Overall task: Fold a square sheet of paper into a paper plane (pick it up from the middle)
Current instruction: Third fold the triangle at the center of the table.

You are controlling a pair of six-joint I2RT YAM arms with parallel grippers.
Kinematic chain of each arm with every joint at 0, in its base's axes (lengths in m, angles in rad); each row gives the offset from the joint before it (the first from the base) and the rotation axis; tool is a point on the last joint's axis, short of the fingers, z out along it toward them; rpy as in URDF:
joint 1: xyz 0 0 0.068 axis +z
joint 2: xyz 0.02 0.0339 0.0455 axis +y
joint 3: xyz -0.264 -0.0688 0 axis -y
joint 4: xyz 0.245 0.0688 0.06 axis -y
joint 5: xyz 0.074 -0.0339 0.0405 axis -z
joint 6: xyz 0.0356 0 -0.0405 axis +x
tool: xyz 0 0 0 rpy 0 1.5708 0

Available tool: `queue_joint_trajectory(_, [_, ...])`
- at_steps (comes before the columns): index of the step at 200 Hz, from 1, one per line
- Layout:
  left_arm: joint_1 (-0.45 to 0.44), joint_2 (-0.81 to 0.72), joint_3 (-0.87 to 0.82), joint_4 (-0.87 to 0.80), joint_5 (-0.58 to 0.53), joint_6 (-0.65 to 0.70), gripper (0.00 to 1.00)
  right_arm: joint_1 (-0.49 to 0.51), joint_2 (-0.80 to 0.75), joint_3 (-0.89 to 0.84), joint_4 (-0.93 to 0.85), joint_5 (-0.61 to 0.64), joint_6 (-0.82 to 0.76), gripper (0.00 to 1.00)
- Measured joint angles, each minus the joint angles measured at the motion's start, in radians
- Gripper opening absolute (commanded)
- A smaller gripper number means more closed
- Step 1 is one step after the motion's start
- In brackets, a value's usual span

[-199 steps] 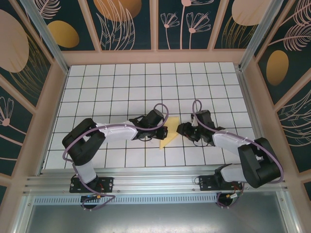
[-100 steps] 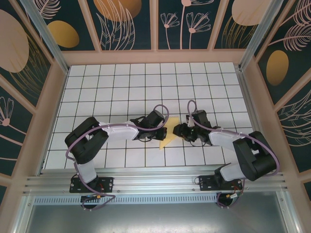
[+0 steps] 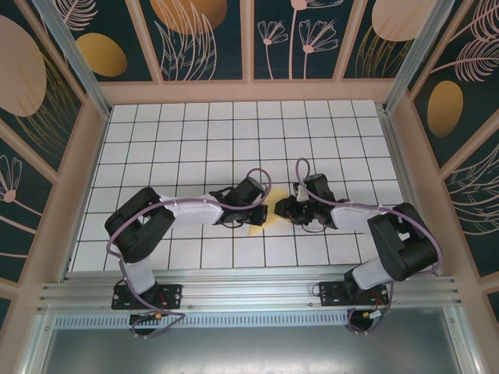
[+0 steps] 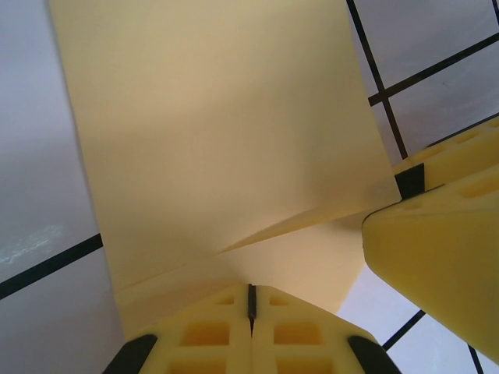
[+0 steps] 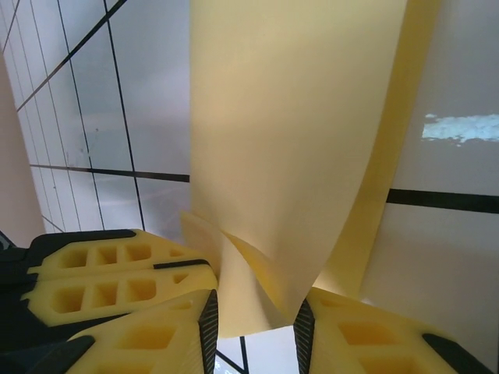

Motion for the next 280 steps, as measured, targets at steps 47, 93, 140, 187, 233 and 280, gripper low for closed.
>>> queue_joint_trajectory(47, [0.000, 0.000, 0.000, 0.000, 0.000, 0.000, 0.01, 0.001, 0.021, 0.006, 0.030, -0.004, 0.006, 0.35])
queue_joint_trajectory(93, [0.000, 0.000, -0.013, 0.001, 0.000, 0.000, 0.01, 0.010, 0.061, 0.013, 0.074, -0.005, 0.034, 0.32])
queue_joint_trajectory(140, [0.000, -0.008, -0.032, 0.005, -0.010, 0.000, 0.12, 0.013, 0.079, 0.017, 0.096, -0.009, 0.047, 0.11])
queue_joint_trajectory(187, [0.000, -0.163, -0.116, 0.035, -0.026, -0.005, 0.35, 0.023, 0.069, 0.017, 0.098, -0.008, 0.065, 0.09])
queue_joint_trajectory(233, [-0.024, -0.307, -0.209, 0.087, -0.062, 0.010, 0.42, 0.058, -0.006, 0.017, 0.074, 0.025, 0.100, 0.09])
queue_joint_trajectory(280, [-0.113, -0.296, -0.211, 0.083, -0.148, 0.049, 0.48, 0.072, -0.022, 0.017, 0.051, 0.050, 0.126, 0.09])
